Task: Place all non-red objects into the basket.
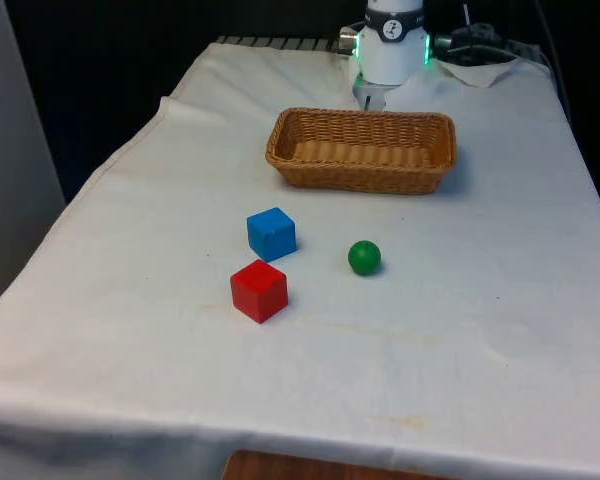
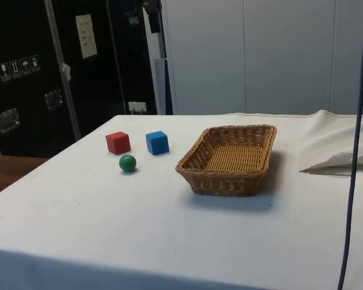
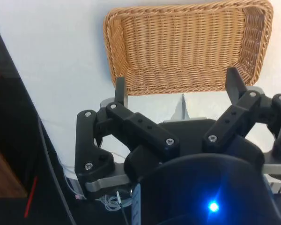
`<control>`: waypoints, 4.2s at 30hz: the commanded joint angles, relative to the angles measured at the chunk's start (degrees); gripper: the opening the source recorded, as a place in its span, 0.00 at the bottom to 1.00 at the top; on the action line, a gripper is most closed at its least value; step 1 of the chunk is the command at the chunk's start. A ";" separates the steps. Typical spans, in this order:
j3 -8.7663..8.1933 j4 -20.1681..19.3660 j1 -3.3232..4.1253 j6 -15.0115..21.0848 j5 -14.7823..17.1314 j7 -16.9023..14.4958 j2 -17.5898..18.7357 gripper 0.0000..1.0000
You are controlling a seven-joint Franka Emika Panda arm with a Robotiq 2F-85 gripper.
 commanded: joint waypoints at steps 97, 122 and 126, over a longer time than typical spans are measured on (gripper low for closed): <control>-7.85 -10.03 -0.17 25.50 -2.12 12.09 8.42 1.00; -7.39 -10.89 -0.46 35.35 -0.23 20.74 16.50 1.00; -7.33 -10.49 -0.52 36.73 1.20 20.97 18.11 1.00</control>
